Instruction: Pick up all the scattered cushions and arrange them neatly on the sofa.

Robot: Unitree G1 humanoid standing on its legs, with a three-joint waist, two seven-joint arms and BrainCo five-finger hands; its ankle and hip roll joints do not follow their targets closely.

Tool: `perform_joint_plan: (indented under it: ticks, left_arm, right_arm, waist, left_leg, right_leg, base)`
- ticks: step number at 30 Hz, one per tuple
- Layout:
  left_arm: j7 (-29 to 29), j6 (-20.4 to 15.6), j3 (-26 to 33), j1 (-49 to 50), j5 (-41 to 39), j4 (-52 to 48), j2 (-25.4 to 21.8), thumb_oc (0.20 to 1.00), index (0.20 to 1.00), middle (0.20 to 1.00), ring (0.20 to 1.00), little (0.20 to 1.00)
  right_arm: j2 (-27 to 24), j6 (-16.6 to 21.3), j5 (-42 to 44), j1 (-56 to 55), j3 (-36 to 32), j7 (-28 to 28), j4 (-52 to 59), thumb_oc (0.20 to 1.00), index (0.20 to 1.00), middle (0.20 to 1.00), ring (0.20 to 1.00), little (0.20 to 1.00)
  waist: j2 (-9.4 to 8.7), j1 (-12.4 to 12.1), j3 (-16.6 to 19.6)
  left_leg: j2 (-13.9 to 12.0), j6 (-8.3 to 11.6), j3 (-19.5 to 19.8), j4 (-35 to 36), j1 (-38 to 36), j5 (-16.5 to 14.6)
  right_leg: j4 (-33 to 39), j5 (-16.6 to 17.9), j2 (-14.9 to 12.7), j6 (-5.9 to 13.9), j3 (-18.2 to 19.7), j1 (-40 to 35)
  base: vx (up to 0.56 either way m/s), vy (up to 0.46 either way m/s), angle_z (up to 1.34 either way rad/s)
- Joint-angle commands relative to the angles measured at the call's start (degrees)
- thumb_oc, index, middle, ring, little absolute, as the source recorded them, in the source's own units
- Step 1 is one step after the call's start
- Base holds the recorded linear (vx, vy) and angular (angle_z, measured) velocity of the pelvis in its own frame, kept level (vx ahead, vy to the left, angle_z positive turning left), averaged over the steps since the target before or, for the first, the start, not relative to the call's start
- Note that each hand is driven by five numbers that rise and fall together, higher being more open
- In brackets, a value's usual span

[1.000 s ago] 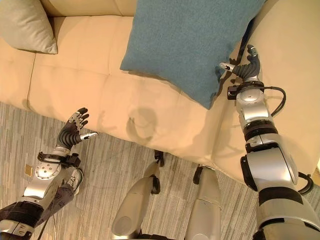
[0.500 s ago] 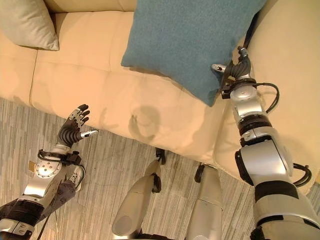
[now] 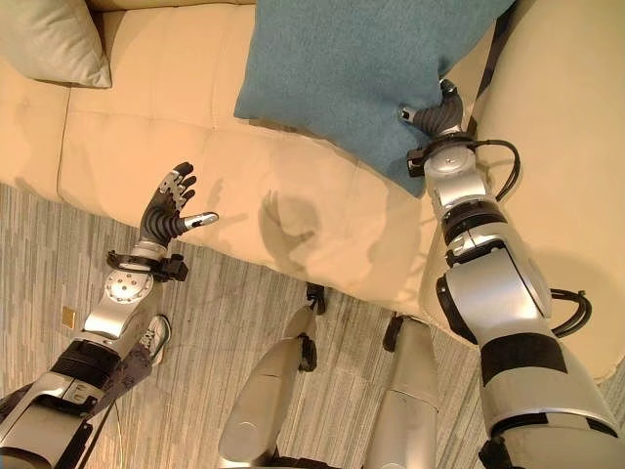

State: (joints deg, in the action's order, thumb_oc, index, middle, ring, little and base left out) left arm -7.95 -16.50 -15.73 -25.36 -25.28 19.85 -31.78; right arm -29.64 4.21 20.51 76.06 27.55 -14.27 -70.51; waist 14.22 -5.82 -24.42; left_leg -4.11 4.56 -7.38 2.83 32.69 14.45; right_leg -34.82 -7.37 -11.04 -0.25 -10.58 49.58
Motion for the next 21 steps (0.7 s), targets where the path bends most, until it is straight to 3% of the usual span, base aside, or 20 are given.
perform_joint_plan:
  ticks: [1, 13, 21]
  left_arm:
    - [-2.8, -1.5, 0.7, -3.5, 0.0, 2.1, -1.1, 1.0, 1.0, 1.0, 1.0, 1.0]
    - [-6.0, -0.2, -0.2, -8.4, 1.1, 7.6, 0.7, 1.0, 1.0, 1.0, 1.0, 1.0]
    - [-6.8, -0.1, 0.6, -7.2, 2.1, 8.2, 1.4, 1.0, 1.0, 1.0, 1.0, 1.0]
  right_arm:
    - [2.3, 2.6, -1.1, 2.4, 1.9, -1.0, 4.5, 0.2, 0.2, 0.2, 0.2, 0.2]
    - [1.0, 3.8, -5.3, 0.3, -2.5, -8.6, 18.8, 0.2, 0.2, 0.2, 0.2, 0.2]
    - [-1.2, 2.7, -15.7, 2.7, -2.0, -13.5, 27.2, 0.2, 0.2, 0.2, 0.2, 0.2]
  waist:
    - [-3.19, -1.1, -1.3]
    - [-5.88, 1.2, -2.3]
    - [-6.64, 2.2, -3.0]
  left_leg:
    - [0.4, 2.28, 0.0, -3.7, -4.7, -10.5]
    - [-0.2, 2.28, 0.2, -1.7, -6.1, -10.5]
    - [-0.7, 2.33, 0.2, -2.2, -6.5, -10.5]
  right_leg:
    - [17.5, 7.2, 1.1, 7.34, 0.0, -7.0]
    - [18.4, 7.8, 1.9, 7.59, 0.3, -7.1]
    - [18.2, 7.5, 2.1, 7.33, 0.3, -7.8]
  base:
    - [0.0, 0.0, 0.0]
    - [0.0, 0.002, 0.01]
    - [0.0, 0.0, 0.0]
